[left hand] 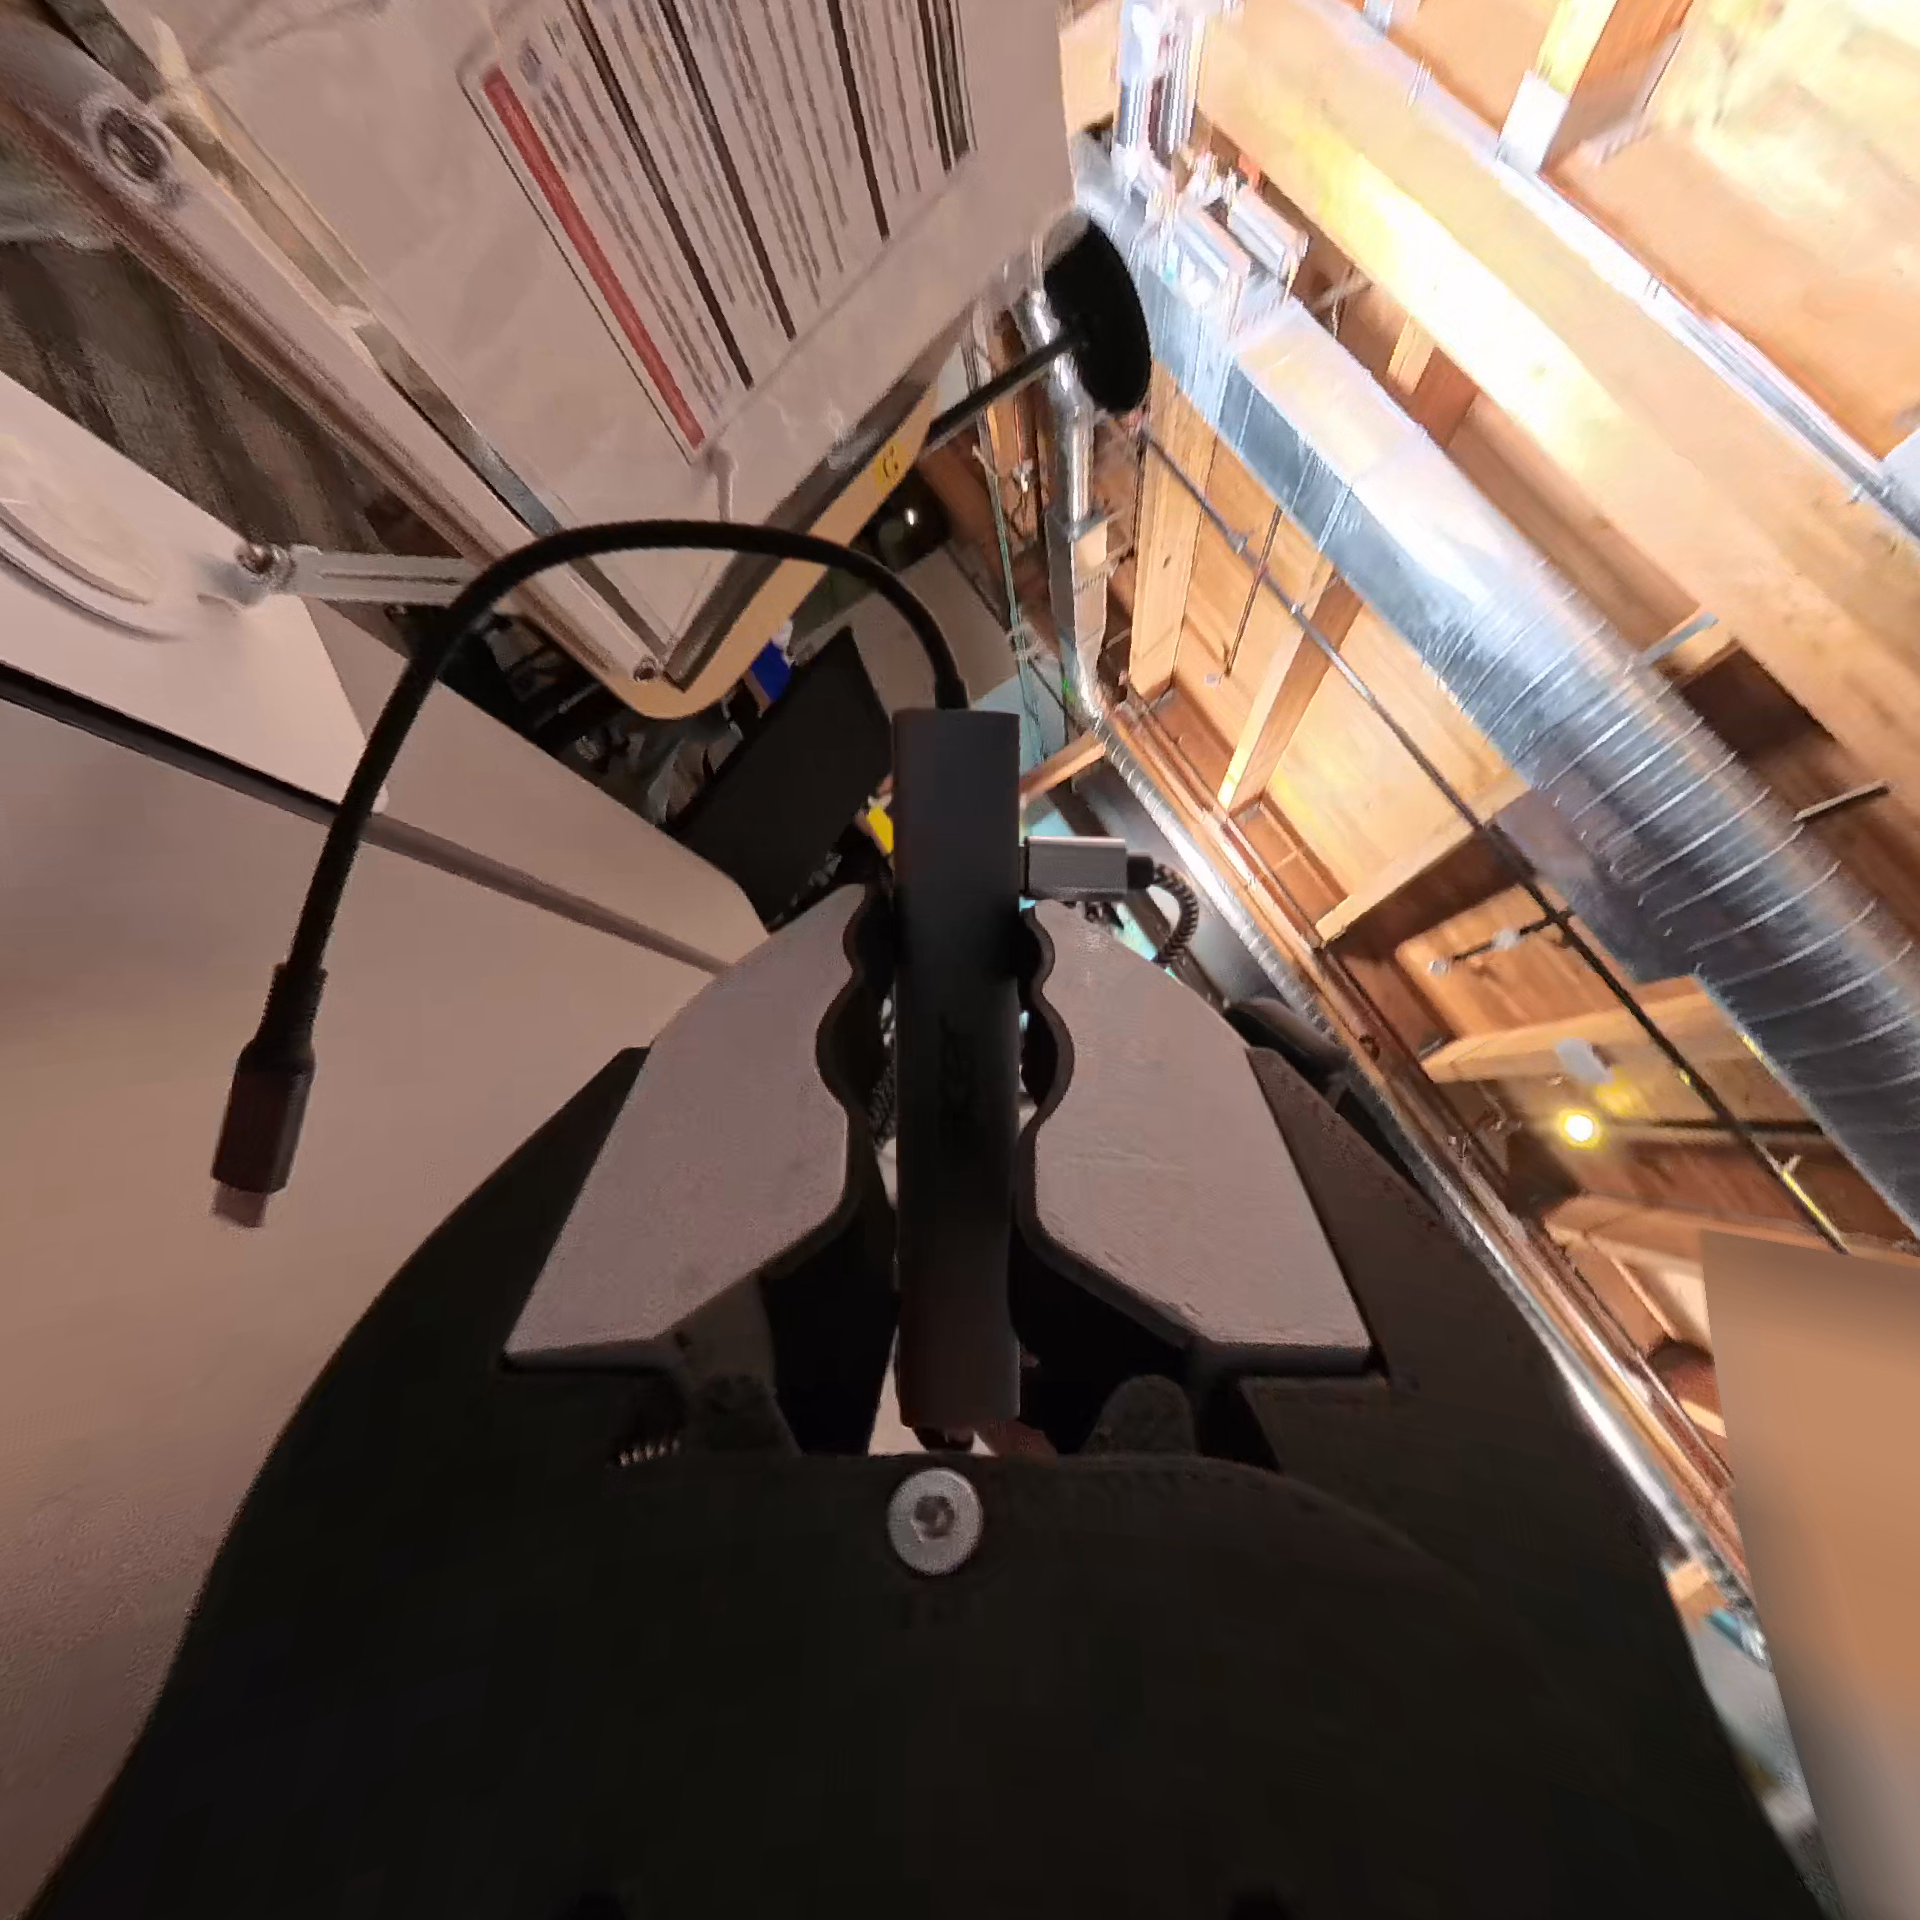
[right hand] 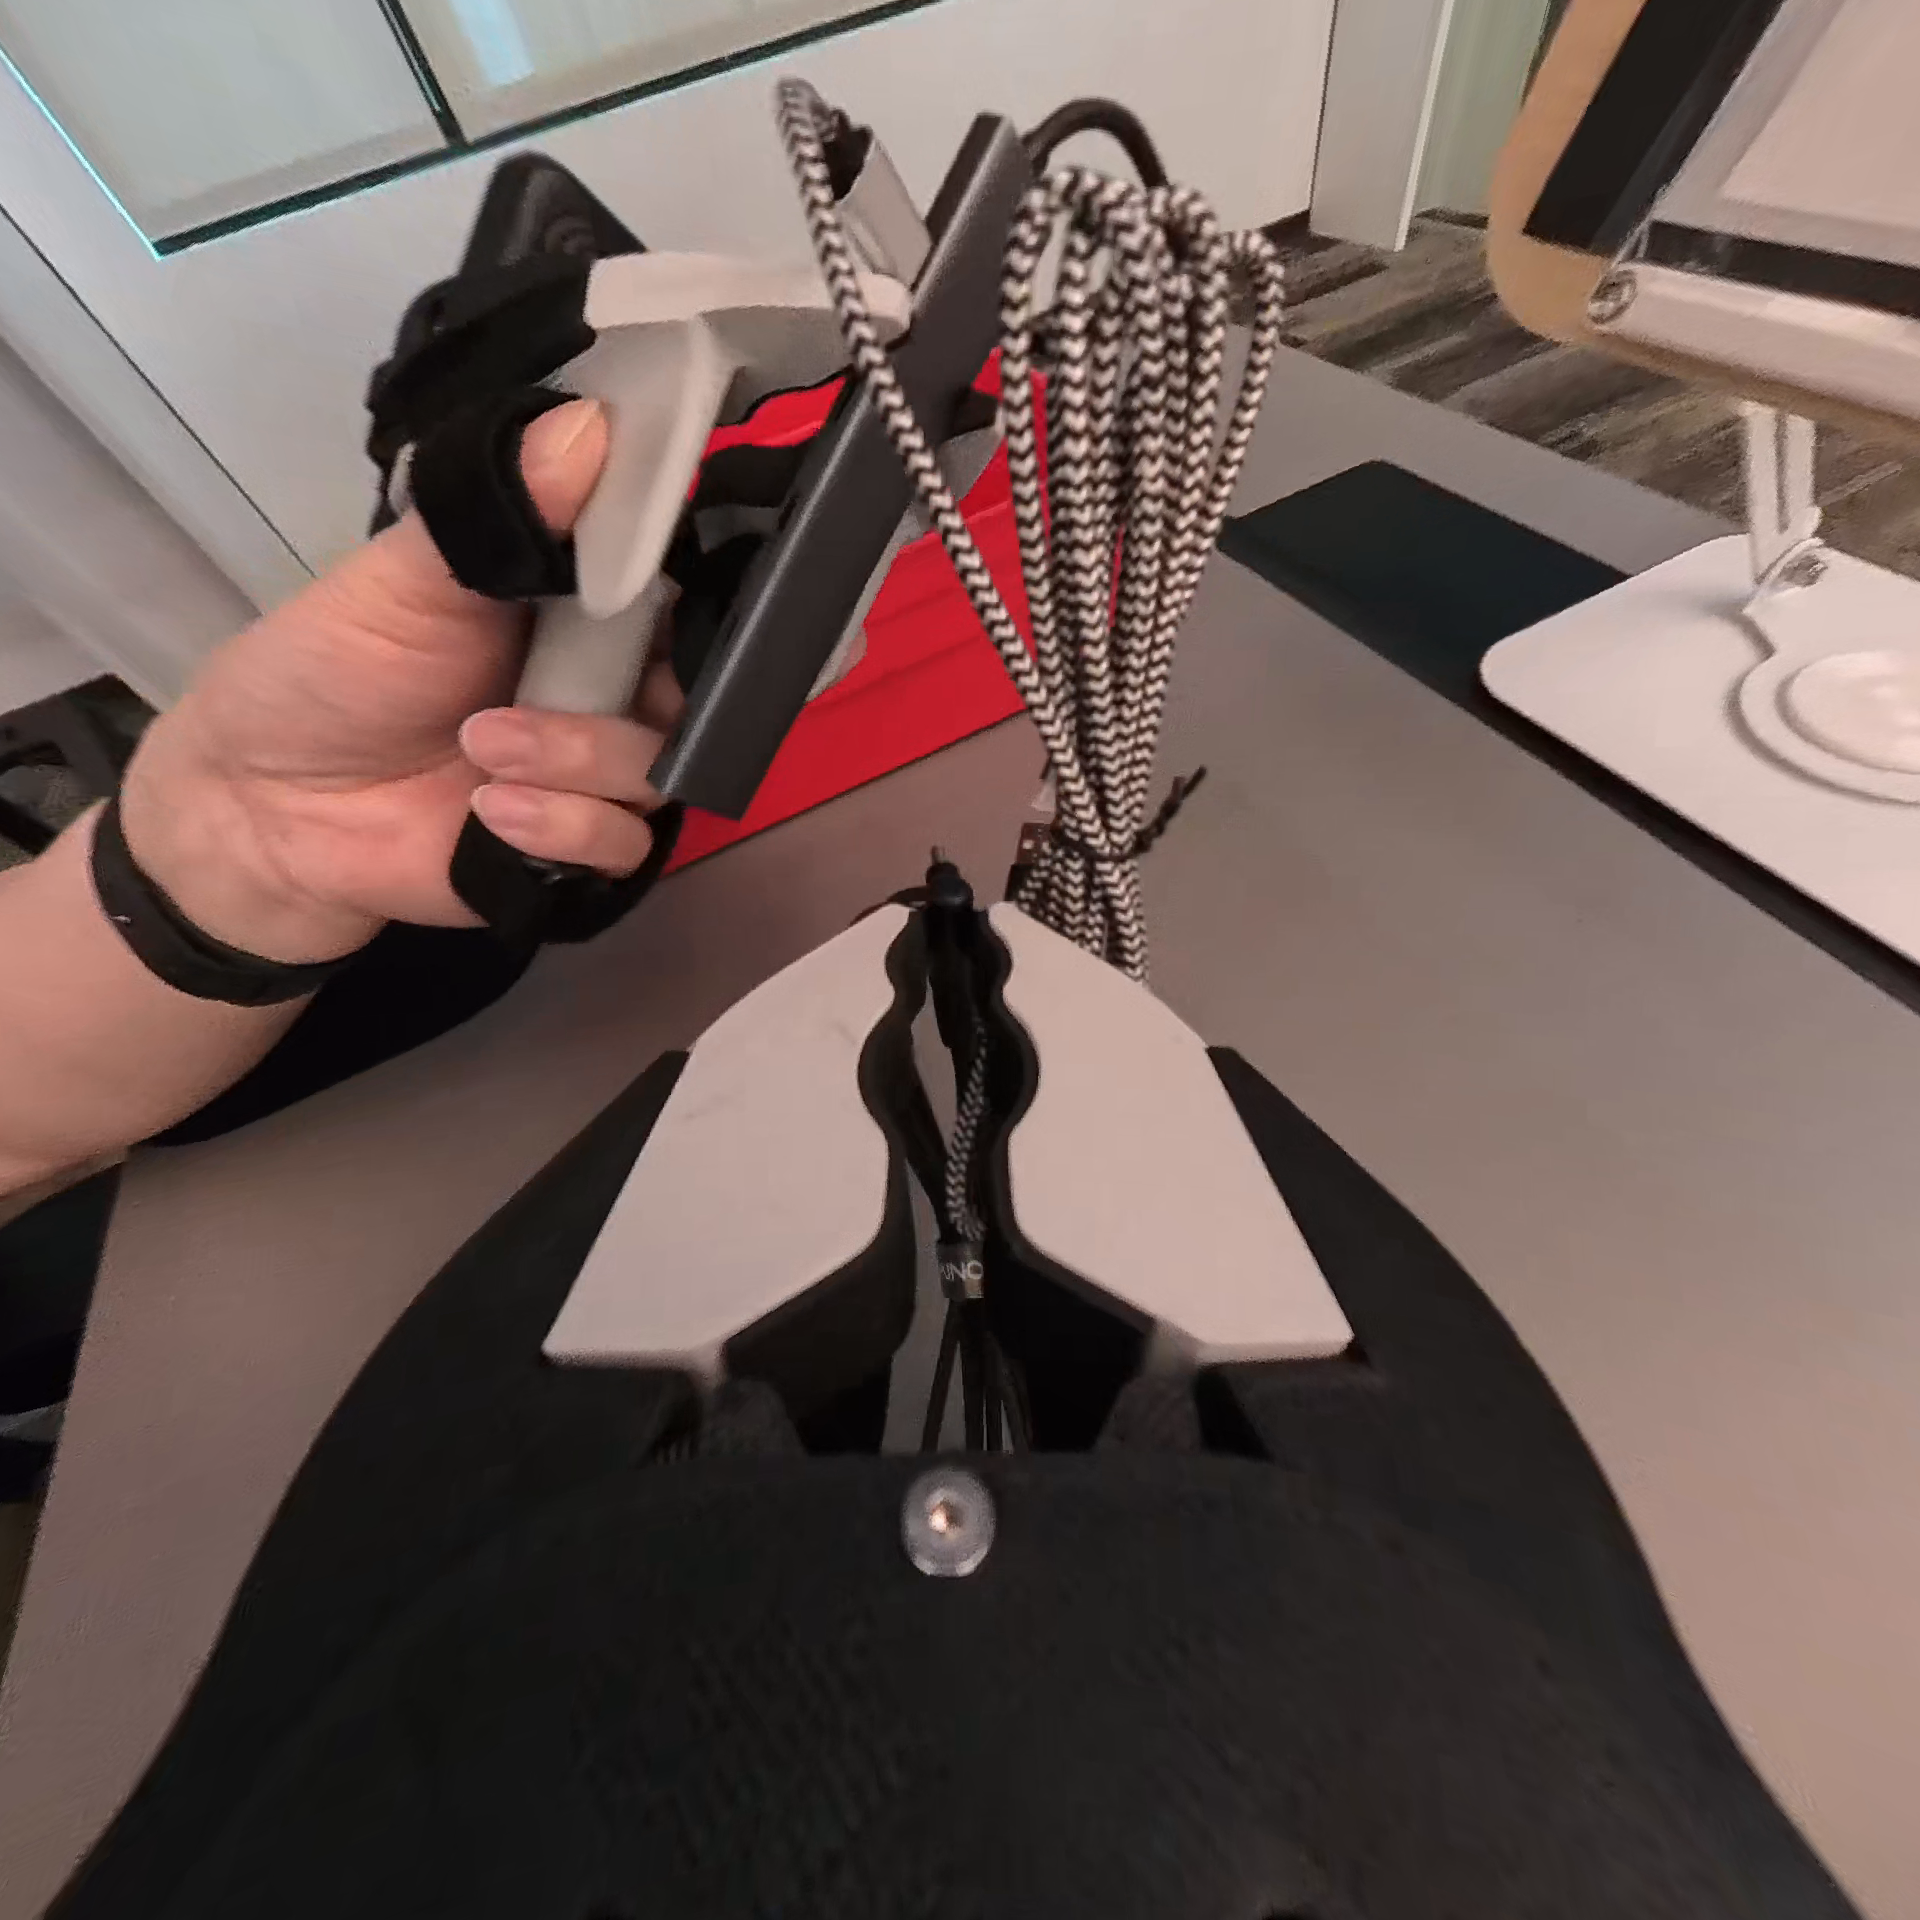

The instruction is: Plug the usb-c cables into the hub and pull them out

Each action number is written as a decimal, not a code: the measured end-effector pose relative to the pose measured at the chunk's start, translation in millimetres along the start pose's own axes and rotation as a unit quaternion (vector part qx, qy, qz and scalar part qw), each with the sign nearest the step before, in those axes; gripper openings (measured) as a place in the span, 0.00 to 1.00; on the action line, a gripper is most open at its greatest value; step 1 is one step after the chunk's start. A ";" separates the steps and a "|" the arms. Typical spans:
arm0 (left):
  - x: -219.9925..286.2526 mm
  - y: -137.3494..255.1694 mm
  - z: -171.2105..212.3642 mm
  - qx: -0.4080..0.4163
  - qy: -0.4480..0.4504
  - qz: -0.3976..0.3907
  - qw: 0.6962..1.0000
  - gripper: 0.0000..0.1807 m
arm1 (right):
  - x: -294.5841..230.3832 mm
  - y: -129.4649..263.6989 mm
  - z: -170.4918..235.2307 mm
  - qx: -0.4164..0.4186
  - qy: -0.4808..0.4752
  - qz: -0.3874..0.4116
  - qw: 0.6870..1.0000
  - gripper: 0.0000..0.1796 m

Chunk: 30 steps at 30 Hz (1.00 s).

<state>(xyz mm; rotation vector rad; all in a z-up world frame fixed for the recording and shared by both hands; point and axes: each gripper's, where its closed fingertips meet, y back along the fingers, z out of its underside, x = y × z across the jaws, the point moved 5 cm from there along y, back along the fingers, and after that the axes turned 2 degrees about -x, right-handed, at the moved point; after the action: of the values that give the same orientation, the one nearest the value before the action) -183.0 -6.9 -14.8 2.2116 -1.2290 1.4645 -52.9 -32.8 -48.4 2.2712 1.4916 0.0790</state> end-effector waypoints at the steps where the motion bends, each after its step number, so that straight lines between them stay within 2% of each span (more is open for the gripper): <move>1: -1.4 1.7 -2.0 0.011 -0.002 -0.001 1.000 0.12 | -3.0 0.1 -1.1 -0.002 -0.003 -0.003 1.000 0.04; 6: -1.5 6.1 -8.1 0.057 -0.024 0.007 0.998 0.12 | -18.8 0.5 -7.3 -0.015 -0.015 0.010 1.000 0.04; 15: 1.3 12.8 -11.4 0.112 -0.134 -0.018 0.984 0.13 | -48.1 -5.1 -13.9 -0.014 -0.021 0.072 0.997 0.04; 24: 2.8 8.0 -2.1 0.117 -0.205 -0.019 0.971 0.12 | -42.8 -11.4 -11.5 -0.026 -0.058 0.087 0.994 0.04; 30: 3.9 5.0 2.9 0.111 -0.214 -0.018 0.970 0.13 | -41.0 -11.9 -8.3 -0.028 -0.062 0.082 0.994 0.04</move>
<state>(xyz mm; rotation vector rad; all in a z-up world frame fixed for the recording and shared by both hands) -184.2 -13.8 -14.2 2.7937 -1.1745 1.1976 -82.8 -62.7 -38.0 2.3051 1.2252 0.0260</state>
